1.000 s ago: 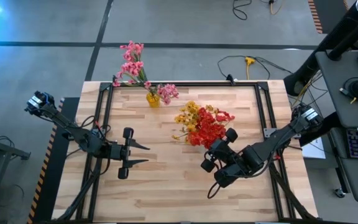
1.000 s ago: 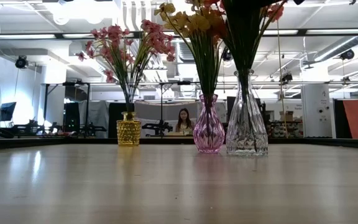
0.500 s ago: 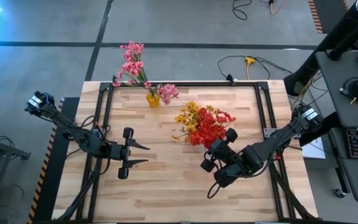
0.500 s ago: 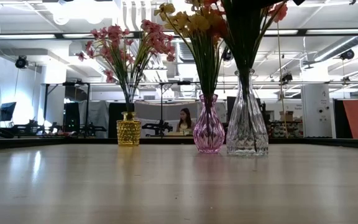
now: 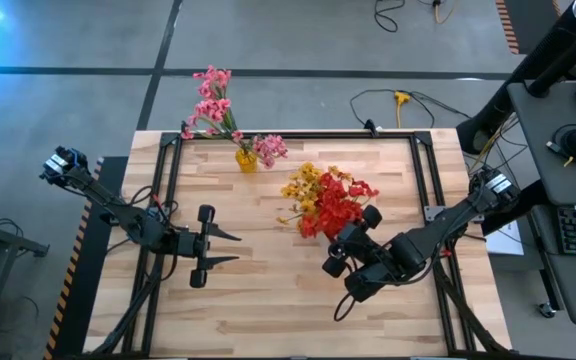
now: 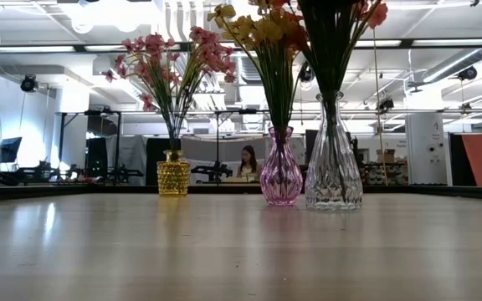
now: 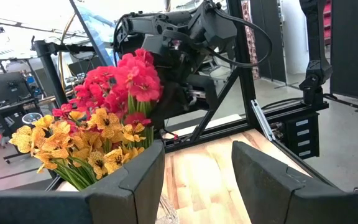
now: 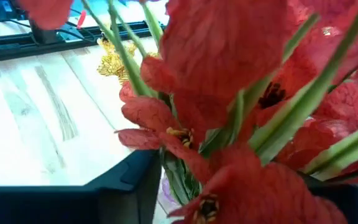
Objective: Sort flowers into vase by color
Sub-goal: Put the red flowers into the transparent vase
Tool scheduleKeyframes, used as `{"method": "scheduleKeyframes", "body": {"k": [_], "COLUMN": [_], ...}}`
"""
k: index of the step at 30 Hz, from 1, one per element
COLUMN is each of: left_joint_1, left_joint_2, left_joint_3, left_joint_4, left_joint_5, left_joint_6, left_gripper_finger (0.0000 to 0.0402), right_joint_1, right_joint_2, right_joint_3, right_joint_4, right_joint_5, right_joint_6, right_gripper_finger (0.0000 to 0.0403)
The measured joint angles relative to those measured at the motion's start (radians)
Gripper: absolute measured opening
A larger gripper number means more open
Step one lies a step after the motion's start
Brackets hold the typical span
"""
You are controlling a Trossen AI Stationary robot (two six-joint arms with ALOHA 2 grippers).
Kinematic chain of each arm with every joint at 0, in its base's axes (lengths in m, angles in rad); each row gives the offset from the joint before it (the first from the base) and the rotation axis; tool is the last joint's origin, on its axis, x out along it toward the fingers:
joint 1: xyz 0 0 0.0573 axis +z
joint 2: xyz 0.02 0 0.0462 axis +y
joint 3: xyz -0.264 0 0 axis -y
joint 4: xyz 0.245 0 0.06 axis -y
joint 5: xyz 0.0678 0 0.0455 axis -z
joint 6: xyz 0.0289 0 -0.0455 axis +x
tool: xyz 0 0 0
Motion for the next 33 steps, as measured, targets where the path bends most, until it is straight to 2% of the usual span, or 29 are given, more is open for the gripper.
{"method": "scheduleKeyframes", "body": {"k": [4, 8, 20, 26, 33], "left_joint_1": [0.000, 0.000, 0.000, 0.000, 0.000], "left_joint_2": [0.000, 0.000, 0.000, 0.000, 0.045], "left_joint_3": [0.000, 0.000, 0.000, 0.000, 0.000], "left_joint_4": [0.000, 0.000, 0.000, -0.003, -0.005], "left_joint_5": [0.000, -0.001, -0.003, -0.078, -0.081], "left_joint_6": [0.000, 0.000, 0.000, -0.014, -0.034], "left_gripper_finger": [0.0170, 0.0170, 0.0170, 0.0170, 0.0170], "right_joint_1": [0.005, 0.013, 0.055, 0.106, 0.157], "right_joint_2": [-0.002, -0.002, -0.004, -0.004, -0.004], "right_joint_3": [0.000, 0.014, 0.083, 0.115, 0.142], "right_joint_4": [0.001, -0.003, -0.013, -0.028, -0.031], "right_joint_5": [-0.007, -0.012, -0.059, -0.059, -0.054], "right_joint_6": [0.000, -0.007, -0.068, -0.063, -0.069], "right_gripper_finger": [0.0181, 0.0195, 0.0192, 0.0192, 0.0192]}}
